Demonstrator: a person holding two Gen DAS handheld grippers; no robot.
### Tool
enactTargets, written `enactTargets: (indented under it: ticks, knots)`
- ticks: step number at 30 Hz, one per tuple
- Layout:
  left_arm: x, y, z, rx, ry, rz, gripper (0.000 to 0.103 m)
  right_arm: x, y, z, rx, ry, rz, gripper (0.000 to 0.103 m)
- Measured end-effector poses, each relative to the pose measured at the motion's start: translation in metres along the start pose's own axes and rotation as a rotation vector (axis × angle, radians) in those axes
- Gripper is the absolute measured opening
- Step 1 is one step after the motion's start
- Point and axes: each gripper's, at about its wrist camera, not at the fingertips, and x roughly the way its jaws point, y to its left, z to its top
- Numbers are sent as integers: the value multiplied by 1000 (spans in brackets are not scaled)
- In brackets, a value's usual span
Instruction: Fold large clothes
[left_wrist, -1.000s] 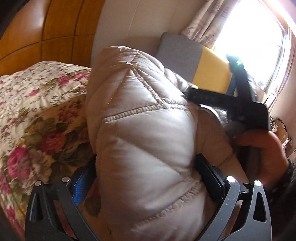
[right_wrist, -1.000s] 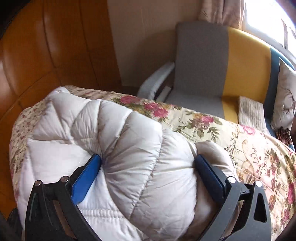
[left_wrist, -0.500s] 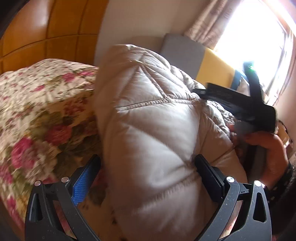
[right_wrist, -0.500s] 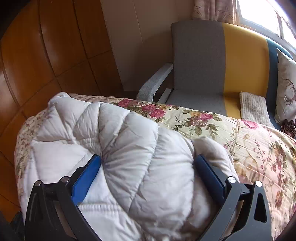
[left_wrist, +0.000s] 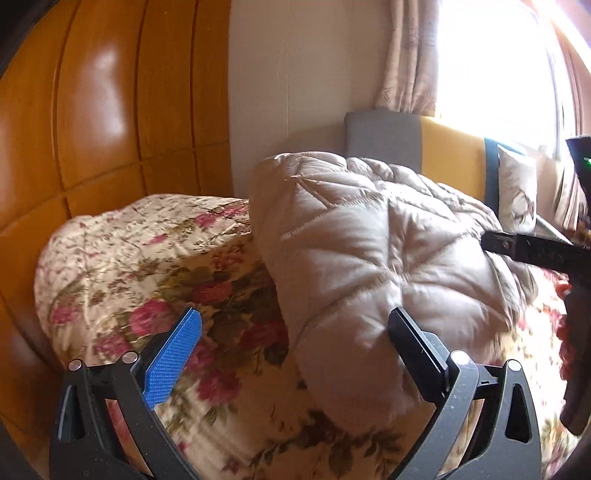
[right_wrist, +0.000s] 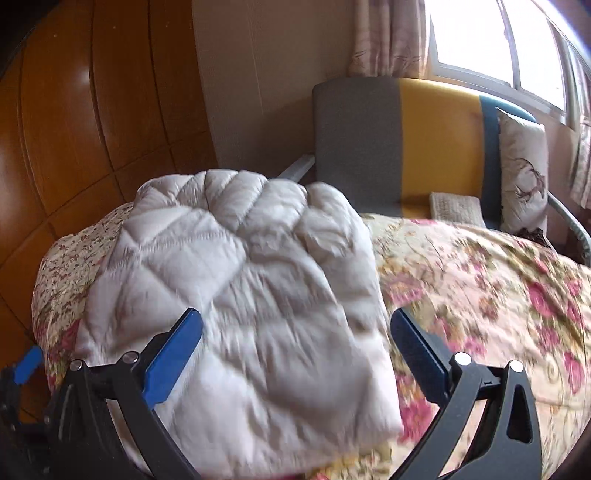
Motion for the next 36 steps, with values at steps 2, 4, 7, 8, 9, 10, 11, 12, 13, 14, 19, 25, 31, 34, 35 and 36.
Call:
enactTargets:
  ticks: [2,4,7,8,9,10,11,12,13,14,19,25,31,34,35,36]
  knots:
    - [-9,-1,-3,7,9,6,100,-10,-3,-17,12,2,-14,101]
    - [-16,-3,-8,15,22,50,100,-23,-2,-32,4,-16,-22,101]
    - [-27,-9,-16,48,25,88,100,-37,-3,-53,-4,-21,-47,101]
    - [-31,-11,-19,56,26,94,100,-41,-3,-59,-6,-11,-47,101]
    - [-34,-11,-21,60,27,101,100,-44,-2,-65,-6,1,-46,101]
    - [-38,-11,-23,60,30,105,100,-47,-2,-71,-6,13,-46,101]
    - [-41,-11,-24,55,32,104,100,-50,-2,-77,-5,21,-50,101]
    - [-44,-10,-25,46,36,98,100,-54,-1,-83,-4,24,-58,101]
    - [-47,-9,-26,30,47,92,100,-58,0,-88,-7,27,-61,101]
    - [-48,-8,-27,21,56,90,100,-61,2,-93,-12,33,-62,101]
    - [-52,-2,-34,-22,98,103,100,-80,13,-114,-50,63,-60,101]
    - [-57,5,-37,-62,112,119,100,-99,20,-120,-62,78,-81,101]
    - [-67,2,-36,-52,96,118,100,-105,21,-120,-55,86,-94,101]
    - [-68,1,-36,-49,91,113,100,-107,20,-120,-51,86,-97,101]
    - [-69,0,-36,-49,91,112,100,-108,20,-121,-50,86,-95,101]
    - [-68,1,-35,-49,92,112,100,-109,20,-121,-49,84,-94,101]
